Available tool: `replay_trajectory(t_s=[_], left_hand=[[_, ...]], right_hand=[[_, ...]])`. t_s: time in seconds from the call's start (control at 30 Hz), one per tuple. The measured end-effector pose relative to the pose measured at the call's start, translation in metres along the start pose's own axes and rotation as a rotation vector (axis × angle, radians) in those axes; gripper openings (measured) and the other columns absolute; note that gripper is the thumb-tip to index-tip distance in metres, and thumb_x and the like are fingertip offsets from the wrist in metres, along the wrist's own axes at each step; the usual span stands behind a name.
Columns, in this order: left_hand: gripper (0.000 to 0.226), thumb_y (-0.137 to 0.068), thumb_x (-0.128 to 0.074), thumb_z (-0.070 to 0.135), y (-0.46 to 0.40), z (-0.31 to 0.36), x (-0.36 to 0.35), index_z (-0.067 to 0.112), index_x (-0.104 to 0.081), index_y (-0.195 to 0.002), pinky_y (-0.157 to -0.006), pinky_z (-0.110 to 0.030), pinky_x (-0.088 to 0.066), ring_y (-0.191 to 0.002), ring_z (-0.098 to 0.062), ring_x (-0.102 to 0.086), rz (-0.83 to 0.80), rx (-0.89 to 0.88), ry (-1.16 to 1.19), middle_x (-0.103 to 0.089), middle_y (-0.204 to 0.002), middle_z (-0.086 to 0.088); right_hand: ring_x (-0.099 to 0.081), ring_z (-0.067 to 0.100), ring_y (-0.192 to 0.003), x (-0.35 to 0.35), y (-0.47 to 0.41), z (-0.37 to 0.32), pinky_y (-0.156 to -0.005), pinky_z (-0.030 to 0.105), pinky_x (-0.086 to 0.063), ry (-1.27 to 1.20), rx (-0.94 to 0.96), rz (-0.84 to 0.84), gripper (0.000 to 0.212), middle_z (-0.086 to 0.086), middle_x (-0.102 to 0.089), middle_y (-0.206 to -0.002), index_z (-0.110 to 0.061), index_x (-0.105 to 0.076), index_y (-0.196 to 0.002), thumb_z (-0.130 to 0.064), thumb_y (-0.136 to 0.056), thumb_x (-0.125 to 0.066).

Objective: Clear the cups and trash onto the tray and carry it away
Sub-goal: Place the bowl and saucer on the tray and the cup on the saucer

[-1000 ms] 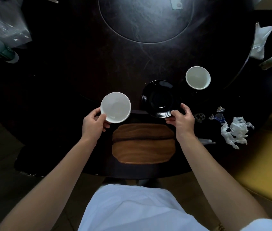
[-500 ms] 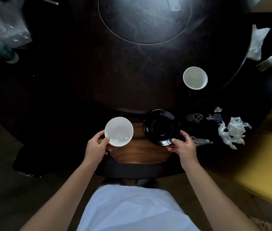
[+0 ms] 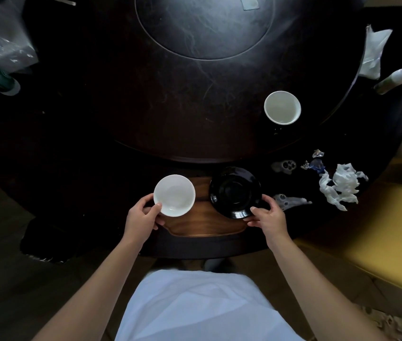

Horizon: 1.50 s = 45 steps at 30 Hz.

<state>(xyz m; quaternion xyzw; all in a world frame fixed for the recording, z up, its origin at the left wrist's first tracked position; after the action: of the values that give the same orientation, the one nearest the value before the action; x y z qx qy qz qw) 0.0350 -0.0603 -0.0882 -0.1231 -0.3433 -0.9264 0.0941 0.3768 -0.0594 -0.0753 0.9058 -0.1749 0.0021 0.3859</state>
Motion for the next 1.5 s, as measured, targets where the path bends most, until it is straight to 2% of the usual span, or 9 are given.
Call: replay_trajectory(t_s=[0.17, 0.57, 0.7, 0.93, 1.0, 1.13, 1.3, 1.37, 1.5], left_hand=[[0.041, -0.1, -0.064, 0.018, 0.001, -0.001, -0.003, 0.017, -0.056, -0.14, -0.057, -0.036, -0.056, -0.064, -0.024, -0.073, 0.007, 0.01, 0.012, -0.077, -0.08, -0.001], [0.044, -0.101, -0.063, 0.019, 0.007, -0.007, -0.004, 0.015, -0.056, -0.144, -0.056, -0.034, -0.058, -0.068, -0.027, -0.075, 0.106, 0.017, 0.06, -0.077, -0.083, -0.005], [0.042, -0.1, -0.064, 0.018, 0.009, -0.004, -0.004, 0.016, -0.057, -0.142, -0.055, -0.032, -0.059, -0.069, -0.026, -0.076, 0.111, 0.028, 0.077, -0.077, -0.079, -0.002], [0.044, -0.101, -0.063, 0.02, 0.008, 0.001, -0.009, 0.015, -0.055, -0.144, -0.06, -0.037, -0.061, -0.071, -0.025, -0.076, 0.104, 0.019, 0.057, -0.078, -0.085, -0.005], [0.044, -0.101, -0.063, 0.02, 0.007, 0.002, -0.009, 0.015, -0.055, -0.144, -0.06, -0.037, -0.061, -0.071, -0.026, -0.077, 0.106, 0.026, 0.066, -0.078, -0.086, -0.005], [0.042, -0.101, -0.062, 0.022, 0.007, 0.002, -0.009, 0.017, -0.056, -0.143, -0.058, -0.036, -0.062, -0.068, -0.025, -0.076, 0.104, 0.019, 0.042, -0.077, -0.082, -0.002], [0.037, -0.102, -0.053, 0.048, -0.002, 0.021, 0.01, 0.022, -0.07, -0.122, -0.064, -0.028, -0.055, -0.066, -0.018, -0.07, 0.218, -0.154, -0.295, -0.075, -0.084, 0.004], [0.042, -0.101, -0.047, 0.053, -0.017, 0.037, 0.022, 0.022, -0.072, -0.113, -0.07, -0.032, -0.05, -0.076, -0.019, -0.069, 0.273, -0.224, -0.376, -0.073, -0.082, 0.007], [0.04, -0.097, -0.051, 0.043, -0.061, 0.093, 0.016, 0.015, -0.073, -0.115, -0.087, -0.038, -0.048, -0.104, -0.026, -0.065, 0.298, -0.548, -0.551, -0.072, -0.109, -0.004]], right_hand=[[-0.076, 0.031, -0.073, 0.012, -0.006, 0.004, -0.05, 0.029, -0.057, 0.118, 0.011, 0.041, 0.038, 0.013, -0.076, -0.092, -0.017, -0.052, -0.127, -0.004, -0.094, -0.066], [-0.071, 0.021, -0.058, 0.02, -0.012, -0.003, -0.052, 0.034, -0.057, 0.352, 0.064, 0.212, 0.016, 0.007, -0.073, -0.078, -0.018, -0.063, -0.109, -0.022, -0.094, -0.068], [-0.061, 0.02, -0.05, 0.019, -0.018, 0.0, -0.05, 0.033, -0.052, 0.249, 0.027, 0.211, 0.015, 0.013, -0.069, -0.069, -0.014, -0.063, -0.109, -0.02, -0.096, -0.066], [-0.065, 0.015, -0.052, 0.014, -0.018, -0.001, -0.044, 0.029, -0.051, 0.271, 0.048, 0.236, 0.013, 0.008, -0.072, -0.081, -0.017, -0.063, -0.106, -0.023, -0.096, -0.067], [-0.068, 0.016, -0.059, 0.017, -0.019, -0.001, -0.05, 0.032, -0.055, 0.298, 0.059, 0.248, 0.015, 0.007, -0.072, -0.082, -0.017, -0.066, -0.105, -0.026, -0.095, -0.068], [-0.07, 0.021, -0.086, 0.022, -0.023, 0.001, -0.082, 0.048, -0.06, 0.348, 0.063, 0.245, 0.005, -0.002, -0.073, -0.088, -0.035, -0.067, -0.087, -0.036, -0.09, -0.071], [-0.058, 0.017, -0.097, 0.027, -0.022, -0.032, -0.082, 0.032, -0.046, 0.547, 0.22, 0.308, 0.033, 0.002, -0.06, -0.115, -0.016, -0.065, -0.122, -0.036, -0.096, -0.063], [-0.056, 0.015, -0.094, 0.029, -0.026, -0.061, -0.082, 0.029, -0.042, 0.545, 0.319, 0.336, 0.032, 0.002, -0.058, -0.114, -0.015, -0.065, -0.124, -0.033, -0.097, -0.061], [-0.066, 0.016, -0.095, 0.022, -0.053, -0.111, -0.09, 0.035, -0.053, 0.455, 0.367, 0.317, 0.037, -0.004, -0.069, -0.099, -0.02, -0.069, -0.12, -0.043, -0.093, -0.061]])
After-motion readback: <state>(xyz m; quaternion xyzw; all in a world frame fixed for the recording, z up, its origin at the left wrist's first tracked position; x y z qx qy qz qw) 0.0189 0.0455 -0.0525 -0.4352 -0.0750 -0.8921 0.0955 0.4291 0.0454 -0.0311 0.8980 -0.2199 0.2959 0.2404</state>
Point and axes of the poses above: each hand's wrist, its own y-axis away from the middle knuckle, its own x-axis out of the back of the hand, z = x × y, the point moved 3 cm from there along -y, towards the middle knuckle
